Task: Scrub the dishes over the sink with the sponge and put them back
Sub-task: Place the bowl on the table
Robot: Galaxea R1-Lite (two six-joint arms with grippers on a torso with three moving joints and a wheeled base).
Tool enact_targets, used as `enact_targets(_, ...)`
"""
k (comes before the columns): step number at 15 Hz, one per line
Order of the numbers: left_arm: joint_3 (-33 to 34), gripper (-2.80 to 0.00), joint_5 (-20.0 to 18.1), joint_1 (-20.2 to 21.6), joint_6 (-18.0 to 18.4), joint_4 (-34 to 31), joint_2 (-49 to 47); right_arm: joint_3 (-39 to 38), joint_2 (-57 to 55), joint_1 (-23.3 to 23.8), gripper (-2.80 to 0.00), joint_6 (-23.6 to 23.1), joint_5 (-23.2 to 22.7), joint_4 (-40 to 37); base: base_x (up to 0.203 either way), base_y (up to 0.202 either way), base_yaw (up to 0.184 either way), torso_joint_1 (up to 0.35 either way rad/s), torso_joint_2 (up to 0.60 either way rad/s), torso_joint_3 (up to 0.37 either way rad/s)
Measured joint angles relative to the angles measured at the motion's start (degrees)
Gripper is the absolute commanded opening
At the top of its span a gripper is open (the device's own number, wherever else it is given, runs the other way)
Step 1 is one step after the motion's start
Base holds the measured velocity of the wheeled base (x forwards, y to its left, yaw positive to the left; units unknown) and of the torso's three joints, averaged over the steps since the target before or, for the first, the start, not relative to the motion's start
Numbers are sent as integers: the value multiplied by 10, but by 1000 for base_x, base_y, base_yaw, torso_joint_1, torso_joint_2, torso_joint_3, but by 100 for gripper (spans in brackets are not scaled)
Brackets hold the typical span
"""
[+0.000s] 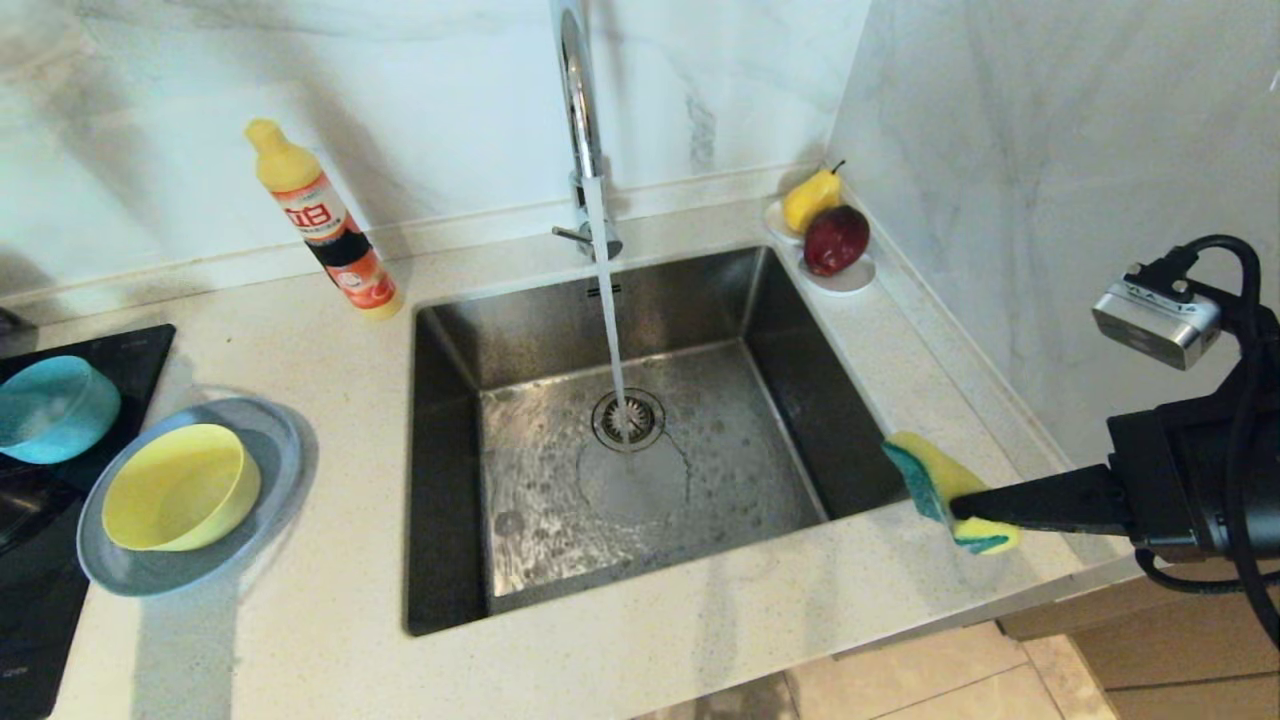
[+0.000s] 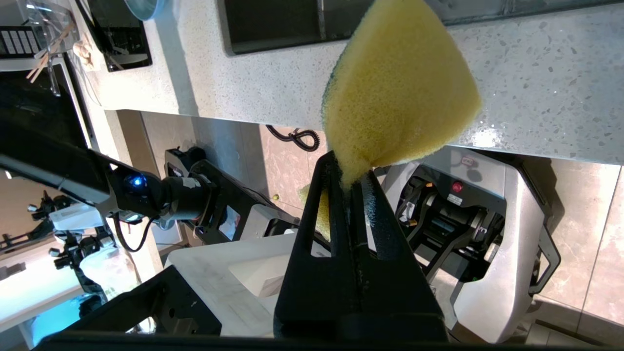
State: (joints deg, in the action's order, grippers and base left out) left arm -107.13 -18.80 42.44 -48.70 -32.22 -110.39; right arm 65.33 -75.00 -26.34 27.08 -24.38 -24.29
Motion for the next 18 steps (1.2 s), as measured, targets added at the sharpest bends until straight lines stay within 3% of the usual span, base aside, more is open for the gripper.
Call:
enact_targets(1,8,0,-3,-12,20,-10,24,0,0,0,-280,0,0,0,0,0,0,0,0,0)
enact_targets(6,92,0,-4,-59,212,-62,117,-9,4,4,-280,-2,1,0,0,0,0,0,0,0)
enact_targets(7,110,-118,-3,-65,256,-73,127,-11,5,4,-280,-2,1,0,0,0,0,0,0,0)
enact_targets(8,126,-280,-1,-68,299,-80,134,-11,6,4,-280,-2,0,0,0,0,0,0,0,0)
enact_targets(9,135,-280,0,-69,328,-81,139,-11,6,4,-280,-2,0,0,0,0,0,0,0,0)
enact_targets(14,155,-280,15,-71,359,-81,145,-16,9,4,-280,-2,1,0,0,0,0,0,0,0)
enact_targets(17,186,-280,18,-71,421,-81,149,-17,13,4,-280,-3,1,-1,0,0,0,0,0,0)
enact_targets(18,194,0,20,-70,442,-85,148,-18,14,4,-280,-3,1,-1,0,0,0,0,0,0)
